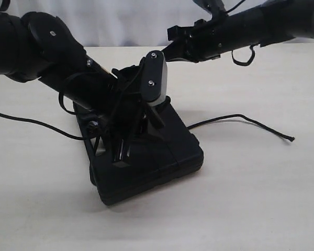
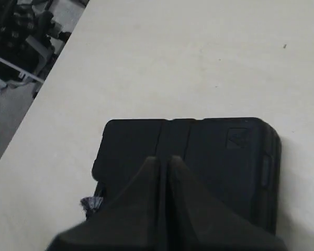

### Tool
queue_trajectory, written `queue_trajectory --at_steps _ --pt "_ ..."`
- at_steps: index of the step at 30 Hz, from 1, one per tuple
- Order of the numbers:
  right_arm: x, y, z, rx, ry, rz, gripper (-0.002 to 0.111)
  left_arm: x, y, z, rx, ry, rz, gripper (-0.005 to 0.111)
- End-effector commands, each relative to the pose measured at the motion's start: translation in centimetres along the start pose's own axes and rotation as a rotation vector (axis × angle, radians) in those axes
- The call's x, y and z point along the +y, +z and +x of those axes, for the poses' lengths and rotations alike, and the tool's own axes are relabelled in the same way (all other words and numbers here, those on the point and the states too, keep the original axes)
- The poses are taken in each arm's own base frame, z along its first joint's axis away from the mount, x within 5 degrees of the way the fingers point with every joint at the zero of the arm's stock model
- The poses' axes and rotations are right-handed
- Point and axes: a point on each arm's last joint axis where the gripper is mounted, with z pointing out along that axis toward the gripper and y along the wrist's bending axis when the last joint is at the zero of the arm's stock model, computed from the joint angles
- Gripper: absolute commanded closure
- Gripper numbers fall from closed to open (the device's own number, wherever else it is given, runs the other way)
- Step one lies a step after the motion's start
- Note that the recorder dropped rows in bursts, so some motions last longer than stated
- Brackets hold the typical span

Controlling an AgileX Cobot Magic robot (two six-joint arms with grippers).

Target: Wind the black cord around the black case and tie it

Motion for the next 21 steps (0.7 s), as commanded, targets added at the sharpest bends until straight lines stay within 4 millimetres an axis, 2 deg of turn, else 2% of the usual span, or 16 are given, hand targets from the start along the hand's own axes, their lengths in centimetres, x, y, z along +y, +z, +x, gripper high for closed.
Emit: queue_trajectory --at_steps 1,3,5,9,12,16,18,21 --pt "1.3 -2.1 -1.8 0.028 -0.043 -0.005 0.101 -0.1 0.0 -0.2 -0.013 0.0 0.008 0.081" --pt "0.8 -4.1 -2.3 0.057 -0.053 0.107 0.094 0.0 0.0 -0.2 -0.011 0.001 0.001 0.081" --pt "-0.8 -6.3 -2.0 0.09 0.042 0.275 0.081 0.0 0.0 -0.2 -0.011 0.001 0.001 0.081" --pt "-4.3 -9.6 1.3 0.135 0.325 0.445 0.058 0.1 0.0 -0.2 -0.01 0.001 -0.015 0.081" --pt "-5.1 -10.9 4.6 0.025 0.472 0.439 0.057 0.2 0.0 -0.2 -0.01 0.001 -0.018 0.081" --pt "-4.9 -12.3 9.9 -0.274 0.659 0.527 0.057 0.1 0.0 -0.2 -0.01 -0.006 -0.013 0.081" --pt "-4.5 -12.7 12.8 -0.407 0.755 0.585 0.057 0.1 0.0 -0.2 -0.01 -0.006 -0.013 0.081" --pt "-4.1 -12.5 16.0 -0.467 0.863 0.648 0.057 0.1 0.0 -0.2 -0.01 -0.01 -0.012 0.081"
